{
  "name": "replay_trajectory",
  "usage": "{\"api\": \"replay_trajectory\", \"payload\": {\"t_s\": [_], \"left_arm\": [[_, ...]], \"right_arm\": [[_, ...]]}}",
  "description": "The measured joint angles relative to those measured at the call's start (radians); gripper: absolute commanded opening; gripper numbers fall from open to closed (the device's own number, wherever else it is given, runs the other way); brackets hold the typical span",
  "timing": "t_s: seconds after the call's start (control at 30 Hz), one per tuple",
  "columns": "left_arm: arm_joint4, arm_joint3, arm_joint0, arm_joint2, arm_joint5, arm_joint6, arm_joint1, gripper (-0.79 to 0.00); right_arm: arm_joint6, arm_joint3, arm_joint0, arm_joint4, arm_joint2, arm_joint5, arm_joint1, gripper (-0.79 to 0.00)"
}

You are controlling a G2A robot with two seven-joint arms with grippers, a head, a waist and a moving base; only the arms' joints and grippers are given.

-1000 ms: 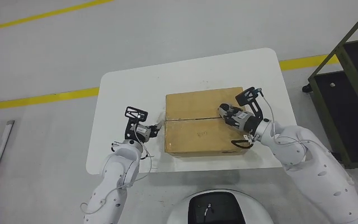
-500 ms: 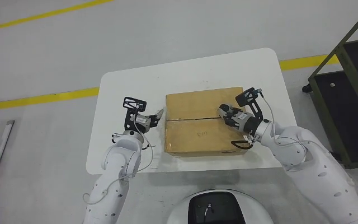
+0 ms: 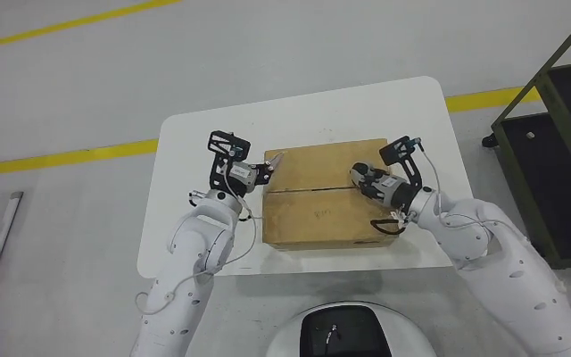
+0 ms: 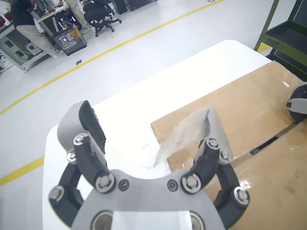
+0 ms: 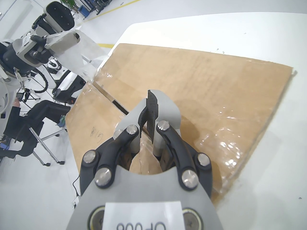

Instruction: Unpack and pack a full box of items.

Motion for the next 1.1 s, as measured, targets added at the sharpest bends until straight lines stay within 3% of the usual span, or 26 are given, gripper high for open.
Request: {"api": "replay_trajectory", "payload": {"t_s": [0.37,0.9,0.97,1.0,1.03,1.07,1.1], "left_arm": [[-0.008,-0.015,-0.085,0.100,-0.041,0.015,-0.029,0.000],[-0.035,0.047,-0.209,0.282,-0.080,0.025,-0.090,0.000],[-0.034,0.053,-0.218,0.293,-0.080,0.026,-0.096,0.000],[-0.032,0.056,-0.222,0.297,-0.080,0.026,-0.099,0.000],[-0.030,0.057,-0.225,0.299,-0.079,0.024,-0.101,0.000],[-0.029,0.056,-0.226,0.298,-0.078,0.021,-0.102,0.000],[-0.026,0.052,-0.228,0.294,-0.077,0.016,-0.104,0.000]], "right_arm": [[0.024,-0.046,-0.022,0.057,0.144,0.040,0.017,-0.785],[0.043,-0.042,-0.099,0.122,0.412,0.068,0.048,-0.767],[0.052,-0.041,-0.102,0.152,0.428,0.070,0.049,-0.622],[0.061,-0.039,-0.103,0.175,0.437,0.071,0.050,-0.456],[0.070,-0.039,-0.104,0.193,0.442,0.070,0.051,-0.360],[0.079,-0.038,-0.103,0.210,0.448,0.065,0.052,0.000],[0.092,-0.037,-0.101,0.230,0.454,0.052,0.054,0.000]]}}
